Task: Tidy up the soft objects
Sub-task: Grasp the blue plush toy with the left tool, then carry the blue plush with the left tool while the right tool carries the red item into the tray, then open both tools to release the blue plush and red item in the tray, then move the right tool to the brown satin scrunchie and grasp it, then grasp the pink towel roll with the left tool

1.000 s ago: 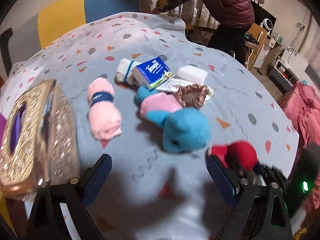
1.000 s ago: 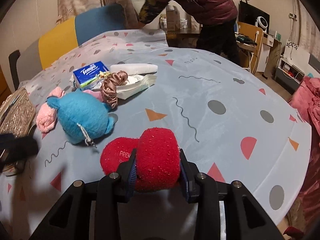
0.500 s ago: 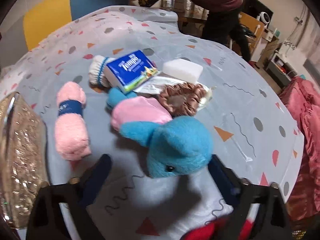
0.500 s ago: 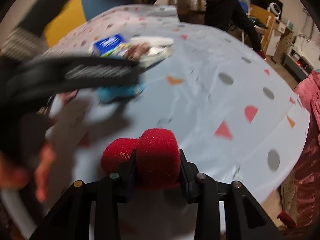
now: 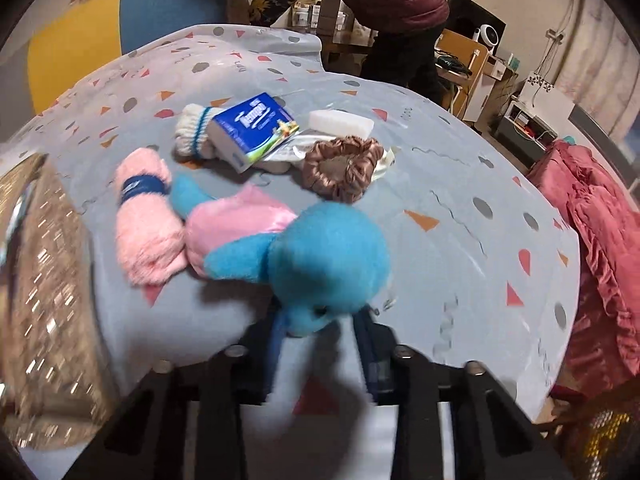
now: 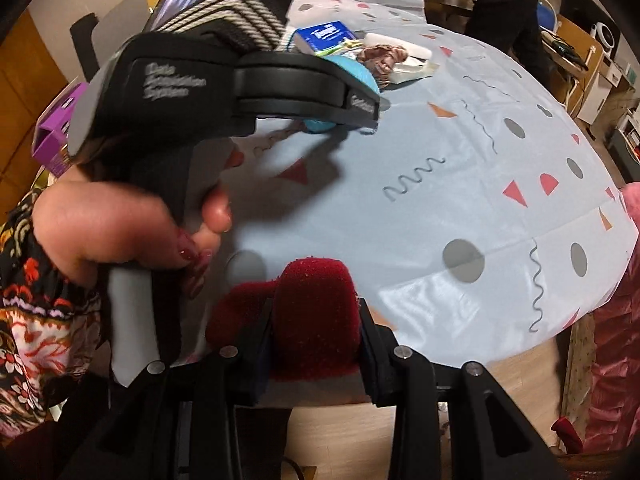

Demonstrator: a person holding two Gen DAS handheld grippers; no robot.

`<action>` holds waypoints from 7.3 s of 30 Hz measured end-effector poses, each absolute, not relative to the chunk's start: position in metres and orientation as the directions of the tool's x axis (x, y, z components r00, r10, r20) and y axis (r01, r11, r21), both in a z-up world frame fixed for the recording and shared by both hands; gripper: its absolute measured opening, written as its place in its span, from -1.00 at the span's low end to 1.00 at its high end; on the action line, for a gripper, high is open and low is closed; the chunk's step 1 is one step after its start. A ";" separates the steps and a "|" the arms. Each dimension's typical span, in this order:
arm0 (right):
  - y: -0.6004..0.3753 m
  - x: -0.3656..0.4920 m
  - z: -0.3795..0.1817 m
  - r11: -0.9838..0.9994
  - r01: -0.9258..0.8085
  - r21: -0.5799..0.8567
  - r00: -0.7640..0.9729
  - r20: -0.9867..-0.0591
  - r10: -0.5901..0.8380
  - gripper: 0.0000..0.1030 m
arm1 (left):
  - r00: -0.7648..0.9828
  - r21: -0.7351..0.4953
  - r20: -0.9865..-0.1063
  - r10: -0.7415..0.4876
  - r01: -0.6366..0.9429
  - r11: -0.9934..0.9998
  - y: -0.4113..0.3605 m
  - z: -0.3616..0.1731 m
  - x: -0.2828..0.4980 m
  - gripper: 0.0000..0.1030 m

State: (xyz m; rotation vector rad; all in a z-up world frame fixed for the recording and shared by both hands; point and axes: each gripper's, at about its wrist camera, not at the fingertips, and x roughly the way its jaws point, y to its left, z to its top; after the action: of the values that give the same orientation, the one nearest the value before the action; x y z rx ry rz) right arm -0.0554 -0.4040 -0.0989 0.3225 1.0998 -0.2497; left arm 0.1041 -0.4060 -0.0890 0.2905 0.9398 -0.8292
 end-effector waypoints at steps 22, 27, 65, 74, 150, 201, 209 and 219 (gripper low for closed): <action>-0.378 -0.072 -0.090 0.930 0.356 0.086 0.405 -0.911 -0.071 -0.30 | 0.359 -0.060 -0.816 -0.453 0.726 0.685 -0.425 -0.079 0.112 0.47; -0.383 -0.077 -0.089 0.922 0.372 0.105 0.408 -0.911 -0.060 -0.30 | 0.306 -0.050 -0.868 -0.390 0.730 0.682 -0.447 -0.099 0.125 -0.10; -0.193 0.004 -0.006 0.987 -0.065 0.150 0.569 -0.807 0.160 -0.30 | 0.501 -0.182 -0.772 -0.390 0.415 0.892 0.014 -0.008 0.073 -0.90; -0.112 0.058 0.002 0.974 -0.178 0.140 0.562 -0.798 0.217 -0.30 | 0.521 -0.210 -0.796 -0.308 0.238 0.948 0.079 -0.038 0.103 -0.90; -0.065 0.059 -0.007 0.953 -0.289 0.093 0.608 -0.751 0.258 -0.13 | 0.587 -0.388 -0.735 -0.340 0.048 0.920 0.119 -0.046 0.047 0.64; -0.539 0.129 -0.094 0.835 0.550 -0.033 0.581 -0.703 -0.410 -0.15 | 0.355 -0.287 -0.772 -0.527 0.545 0.788 -0.156 -0.035 0.047 0.88; -0.532 0.115 -0.092 0.840 0.543 0.013 0.619 -0.682 -0.389 -0.75 | 0.350 -0.295 -0.768 -0.537 0.551 0.781 -0.166 -0.029 0.047 0.88; -0.524 0.075 -0.091 0.849 0.523 0.073 0.649 -0.680 -0.342 -0.76 | 0.338 -0.293 -0.761 -0.554 0.584 0.758 -0.192 -0.017 0.047 0.88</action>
State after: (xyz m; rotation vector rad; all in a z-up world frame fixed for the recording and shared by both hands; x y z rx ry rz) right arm 0.0749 -0.5244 -0.0912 0.2737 0.7100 -0.4981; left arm 0.0474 -0.1923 -0.0172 0.0343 0.9770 -0.7412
